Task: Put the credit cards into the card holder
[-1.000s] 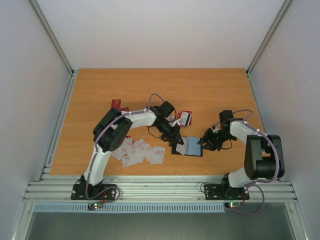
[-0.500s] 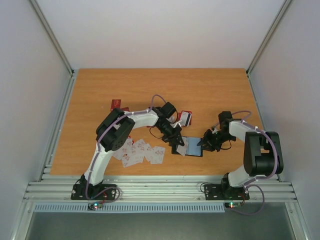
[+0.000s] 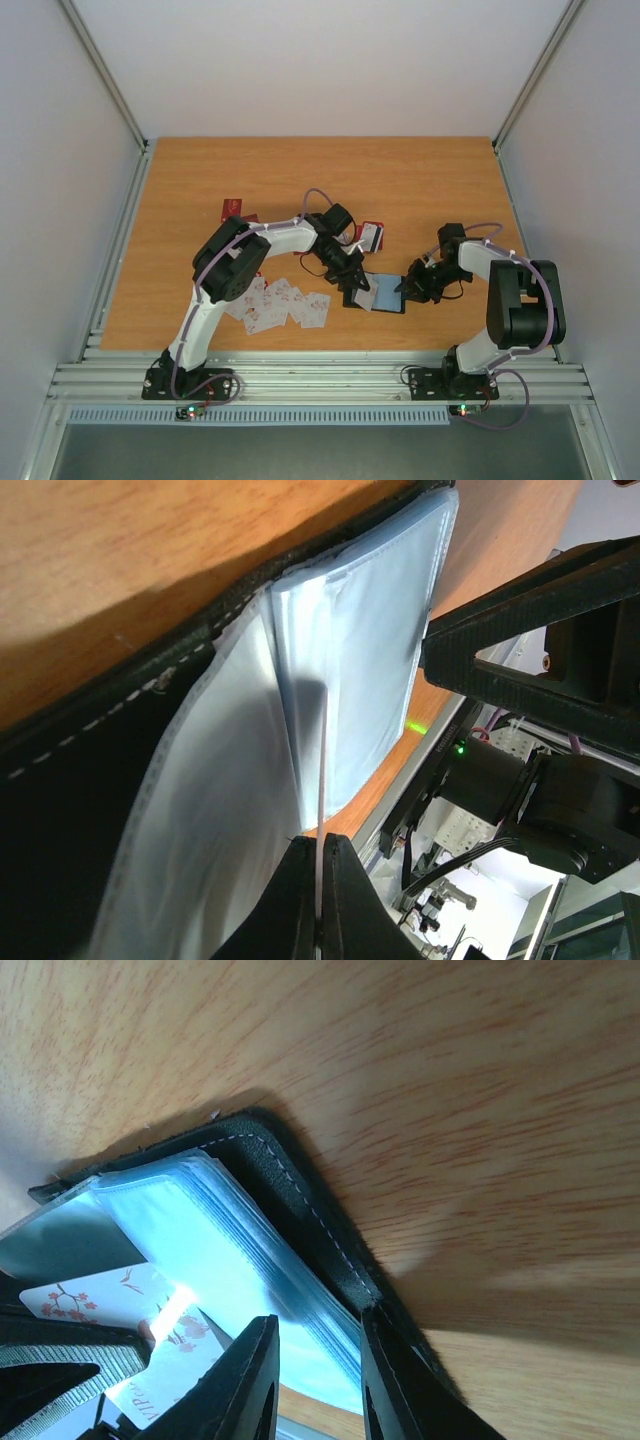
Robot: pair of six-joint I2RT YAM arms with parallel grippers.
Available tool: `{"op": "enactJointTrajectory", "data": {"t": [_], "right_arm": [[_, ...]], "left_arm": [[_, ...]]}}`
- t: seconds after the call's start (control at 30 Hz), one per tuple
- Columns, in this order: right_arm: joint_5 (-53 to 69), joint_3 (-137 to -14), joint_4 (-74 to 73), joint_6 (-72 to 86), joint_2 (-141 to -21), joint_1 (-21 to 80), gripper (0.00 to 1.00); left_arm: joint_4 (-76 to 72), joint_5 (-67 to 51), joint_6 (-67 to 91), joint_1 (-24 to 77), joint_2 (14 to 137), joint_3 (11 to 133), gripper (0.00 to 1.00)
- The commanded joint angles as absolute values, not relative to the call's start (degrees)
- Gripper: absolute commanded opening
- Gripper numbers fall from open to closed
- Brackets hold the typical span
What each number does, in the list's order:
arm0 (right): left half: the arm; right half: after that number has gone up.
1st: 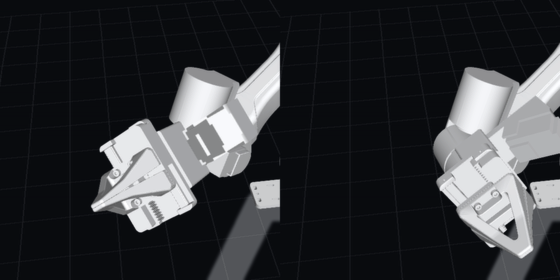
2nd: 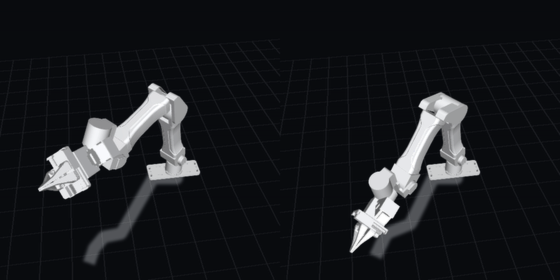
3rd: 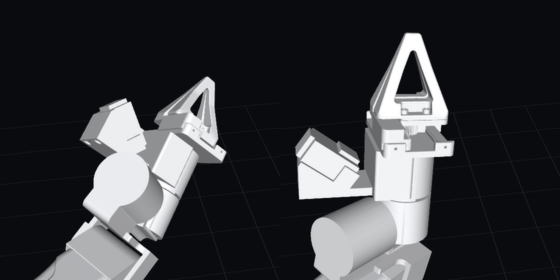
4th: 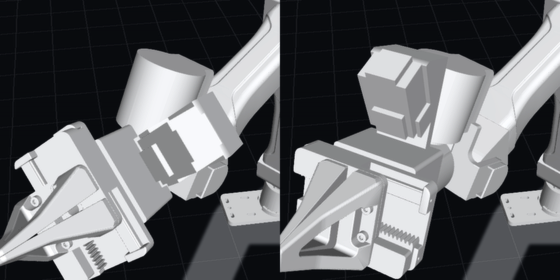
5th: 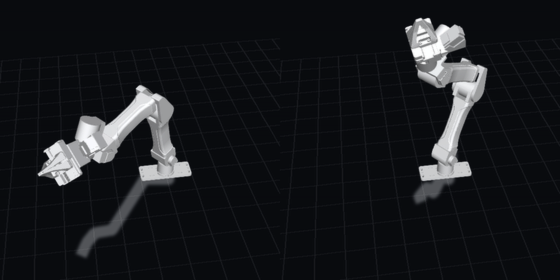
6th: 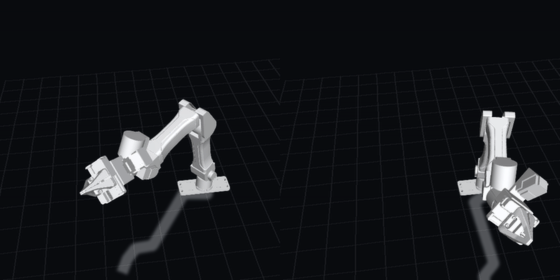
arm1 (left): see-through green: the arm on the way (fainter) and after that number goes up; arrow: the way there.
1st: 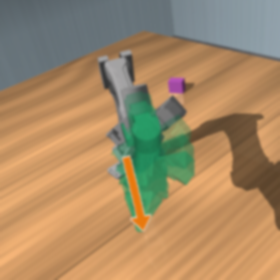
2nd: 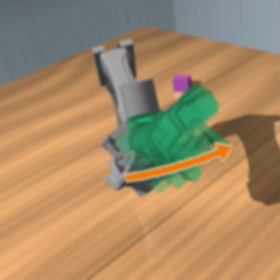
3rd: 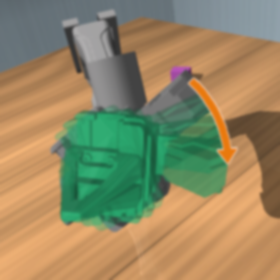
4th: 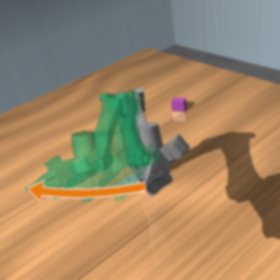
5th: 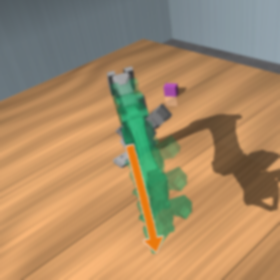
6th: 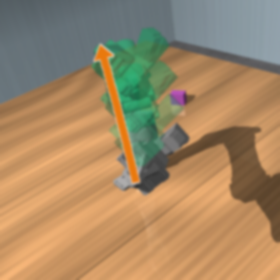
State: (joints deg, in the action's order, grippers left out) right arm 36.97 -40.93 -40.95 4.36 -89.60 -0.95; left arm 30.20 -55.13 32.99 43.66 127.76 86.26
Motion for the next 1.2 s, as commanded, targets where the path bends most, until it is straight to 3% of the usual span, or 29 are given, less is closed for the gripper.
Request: {"op": "enactJointTrajectory", "data": {"t": [0.0, 1.17], "right_arm": [[37.0, -40.1, -39.6, 3.4, -91.6, -1.0, 0.24], [37.6, -40.3, -39.9, 1.9, -93.9, -0.9, 0.2]], "left_arm": [[27.7, -55.9, 33.4, 44.1, 129.7, 88.0, 0.0], [18.4, -54.0, 35.2, 44.1, 130.5, 86.7, 0.0]]}}
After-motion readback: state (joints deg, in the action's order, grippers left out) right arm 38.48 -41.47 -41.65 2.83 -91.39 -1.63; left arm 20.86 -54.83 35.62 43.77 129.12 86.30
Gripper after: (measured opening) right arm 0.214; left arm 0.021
